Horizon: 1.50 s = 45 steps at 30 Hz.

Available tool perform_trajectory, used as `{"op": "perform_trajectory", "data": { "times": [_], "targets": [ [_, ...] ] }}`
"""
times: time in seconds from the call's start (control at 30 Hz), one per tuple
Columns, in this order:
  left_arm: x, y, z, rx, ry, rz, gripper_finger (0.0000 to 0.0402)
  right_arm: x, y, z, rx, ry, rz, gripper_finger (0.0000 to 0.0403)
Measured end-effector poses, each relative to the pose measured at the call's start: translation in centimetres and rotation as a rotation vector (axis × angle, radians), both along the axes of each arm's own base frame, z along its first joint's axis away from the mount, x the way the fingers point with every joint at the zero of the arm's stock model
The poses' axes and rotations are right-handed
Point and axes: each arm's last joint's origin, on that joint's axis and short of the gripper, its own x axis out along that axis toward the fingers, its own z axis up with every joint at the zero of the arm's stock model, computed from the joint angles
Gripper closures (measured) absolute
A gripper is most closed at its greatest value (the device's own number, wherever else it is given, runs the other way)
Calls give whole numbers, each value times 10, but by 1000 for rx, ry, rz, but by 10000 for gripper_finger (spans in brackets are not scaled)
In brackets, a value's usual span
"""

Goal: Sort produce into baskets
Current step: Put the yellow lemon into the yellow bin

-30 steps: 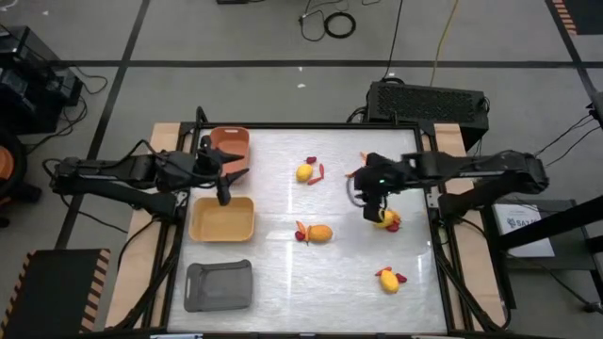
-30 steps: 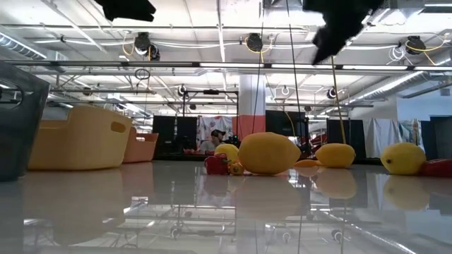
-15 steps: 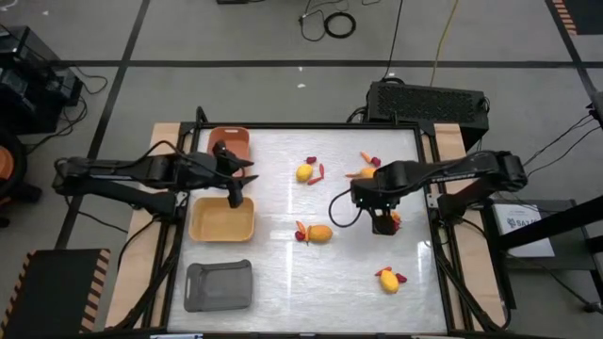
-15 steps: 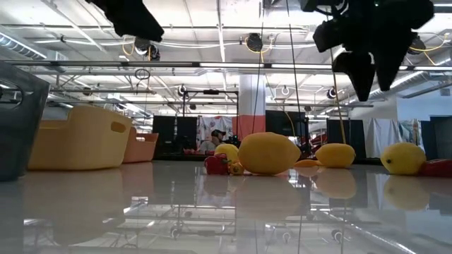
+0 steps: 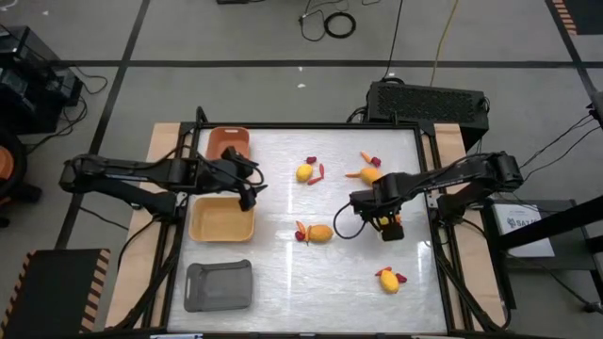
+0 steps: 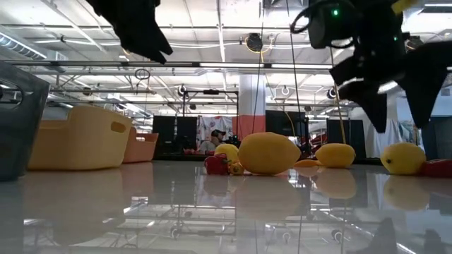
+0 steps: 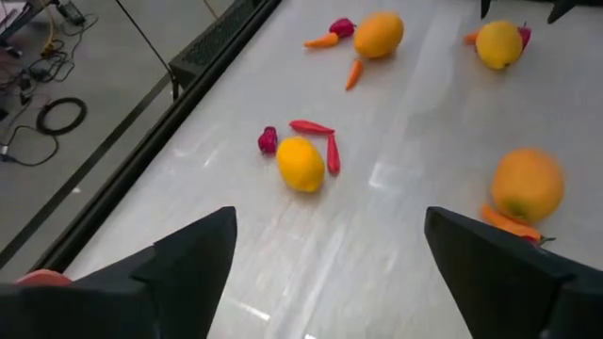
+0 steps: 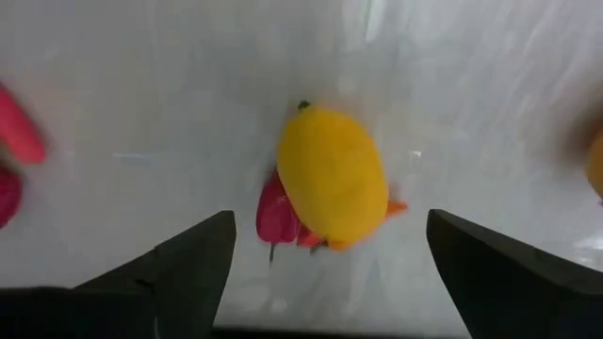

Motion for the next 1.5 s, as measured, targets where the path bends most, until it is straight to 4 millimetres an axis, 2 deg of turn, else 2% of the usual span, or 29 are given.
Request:
{"op": "perform_trajectory", "data": {
  "times": [0.57, 0.73, 0.87, 1.23, 1.37, 1.5],
  "targets": [
    [6, 0, -7, -5, 34, -5, 47, -8, -1, -38, -7, -61, -34, 63],
    [6, 0, -7, -4, 34, -3, 48, -8, -3, -38, -59, -69, -51, 72],
    [6, 0, -7, -4, 35, -3, 48, -7, -3, -39, -54, -63, -51, 94],
    [1, 0, -12, -20, 105, 10, 48, -6, -2, -43, -35, -39, -104, 209],
    [-8, 0, -7, -24, 97, 13, 48, 0, -2, -37, -27, -64, -132, 216],
    [-25, 0, 2, -58, 62, 42, 48, 19, -2, -16, -23, -171, -115, 204]
  ]
}}
